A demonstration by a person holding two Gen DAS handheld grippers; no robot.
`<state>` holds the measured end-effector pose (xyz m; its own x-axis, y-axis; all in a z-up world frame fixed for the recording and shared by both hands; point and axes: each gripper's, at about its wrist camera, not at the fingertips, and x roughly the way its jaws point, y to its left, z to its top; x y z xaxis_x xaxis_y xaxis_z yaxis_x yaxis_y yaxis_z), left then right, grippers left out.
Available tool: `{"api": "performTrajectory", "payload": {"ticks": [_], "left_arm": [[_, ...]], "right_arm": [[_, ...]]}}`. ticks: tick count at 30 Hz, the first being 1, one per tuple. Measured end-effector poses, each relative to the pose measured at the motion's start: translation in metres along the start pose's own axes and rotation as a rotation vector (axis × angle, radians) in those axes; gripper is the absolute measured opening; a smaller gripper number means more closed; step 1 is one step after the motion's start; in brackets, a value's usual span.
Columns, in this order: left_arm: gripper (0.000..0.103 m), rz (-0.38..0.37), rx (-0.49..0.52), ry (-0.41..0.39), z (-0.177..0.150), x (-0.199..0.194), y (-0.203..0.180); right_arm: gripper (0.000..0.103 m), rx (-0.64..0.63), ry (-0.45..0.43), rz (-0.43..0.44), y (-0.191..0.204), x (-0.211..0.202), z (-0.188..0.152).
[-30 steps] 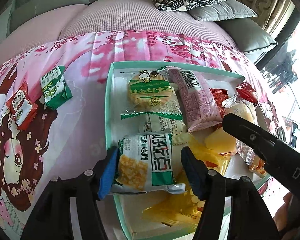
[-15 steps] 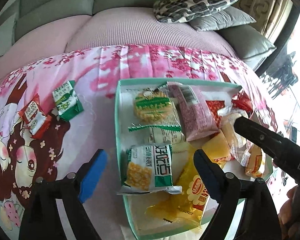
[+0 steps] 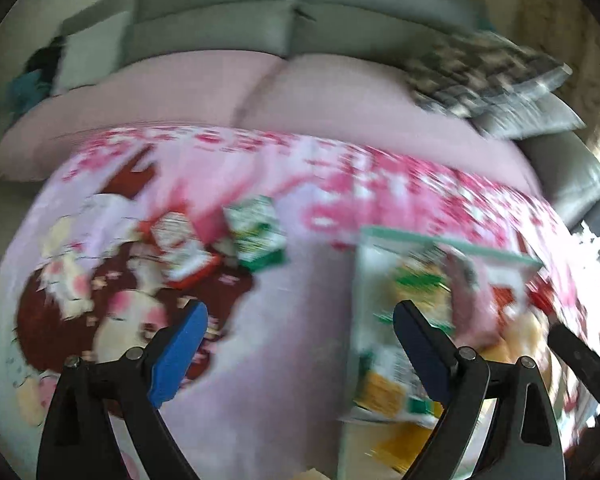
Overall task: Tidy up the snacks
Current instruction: 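Move both tools back toward the last two snacks on the bed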
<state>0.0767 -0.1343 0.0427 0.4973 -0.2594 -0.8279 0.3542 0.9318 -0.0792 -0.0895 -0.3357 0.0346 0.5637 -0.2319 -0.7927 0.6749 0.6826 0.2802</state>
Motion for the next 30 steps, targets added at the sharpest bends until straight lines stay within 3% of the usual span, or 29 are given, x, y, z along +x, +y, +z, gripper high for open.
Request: {"api": "performTrajectory", "payload": {"ticks": [3, 9, 21, 30], "left_arm": [[0.094, 0.071, -0.048, -0.015, 0.006, 0.000, 0.020], [0.094, 0.134, -0.133, 0.016, 0.010, 0.004, 0.057], [0.094, 0.196, -0.296, 0.024, 0.010, -0.002, 0.137], [0.094, 0.189, -0.377, 0.024, 0.006, -0.007, 0.177]], "right_arm": [[0.100, -0.007, 0.004, 0.001, 0.003, 0.003, -0.001], [0.103, -0.052, 0.008, 0.022, 0.021, 0.009, -0.005], [0.103, -0.201, 0.050, 0.088, 0.087, 0.025, -0.023], [0.103, -0.278, 0.045, 0.064, 0.117, 0.026, -0.033]]}}
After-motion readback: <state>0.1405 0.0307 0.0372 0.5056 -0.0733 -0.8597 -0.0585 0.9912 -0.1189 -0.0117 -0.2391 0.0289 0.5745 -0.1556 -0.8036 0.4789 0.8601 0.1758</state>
